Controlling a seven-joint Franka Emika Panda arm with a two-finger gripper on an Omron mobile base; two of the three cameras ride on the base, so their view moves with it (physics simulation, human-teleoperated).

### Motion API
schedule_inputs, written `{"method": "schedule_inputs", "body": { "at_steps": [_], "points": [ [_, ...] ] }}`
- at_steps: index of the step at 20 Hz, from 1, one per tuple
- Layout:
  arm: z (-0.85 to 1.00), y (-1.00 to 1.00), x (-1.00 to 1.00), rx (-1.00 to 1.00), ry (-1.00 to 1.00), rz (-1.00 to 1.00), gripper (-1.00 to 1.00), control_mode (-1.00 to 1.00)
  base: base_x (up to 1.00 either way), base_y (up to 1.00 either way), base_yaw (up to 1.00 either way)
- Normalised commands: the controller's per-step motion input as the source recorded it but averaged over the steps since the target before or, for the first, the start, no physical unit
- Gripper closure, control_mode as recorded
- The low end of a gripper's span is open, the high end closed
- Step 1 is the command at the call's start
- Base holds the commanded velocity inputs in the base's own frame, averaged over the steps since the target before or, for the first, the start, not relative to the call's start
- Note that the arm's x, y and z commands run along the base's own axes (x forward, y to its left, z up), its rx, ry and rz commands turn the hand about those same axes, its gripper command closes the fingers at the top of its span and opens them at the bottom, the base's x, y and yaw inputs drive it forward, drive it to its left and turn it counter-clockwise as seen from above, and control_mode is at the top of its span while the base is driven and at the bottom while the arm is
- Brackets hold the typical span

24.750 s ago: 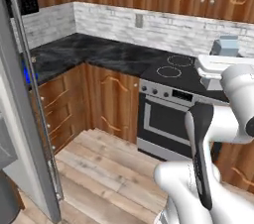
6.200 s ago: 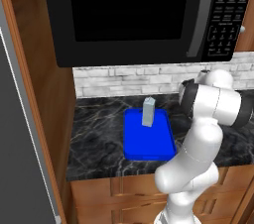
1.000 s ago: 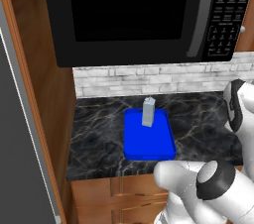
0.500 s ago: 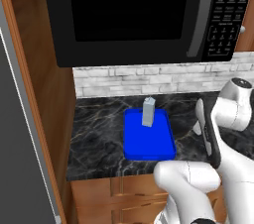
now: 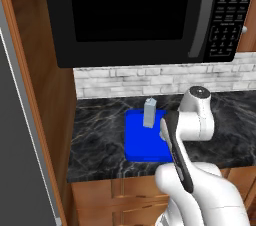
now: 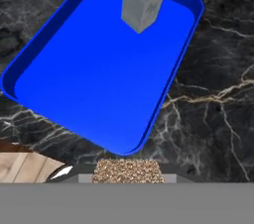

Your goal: Take out the milk from the fridge and place it on the tray on the counter. Then take the sugar cube near the tray and place it in the tray.

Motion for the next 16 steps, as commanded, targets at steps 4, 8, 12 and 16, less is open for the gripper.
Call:
{"method": "schedule_inputs", "body": {
  "at_steps": [4, 8, 12, 16],
  "points": [
    [0.00, 0.50, 0.11, 0.00, 0.07, 0.00, 1.00, -1.00, 0.00, 0.00, 0.00],
    [-0.03, 0.08, 0.08, 0.00, 0.00, 0.00, 1.00, -1.00, 0.00, 0.00, 0.00],
    [-0.11, 0.00, 0.22, 0.01, 0.00, 0.00, 1.00, -1.00, 0.00, 0.00, 0.00],
    [-0.38, 0.04, 0.25, 0.03, 0.00, 0.00, 1.00, -1.00, 0.00, 0.00, 0.00]
  ]
}}
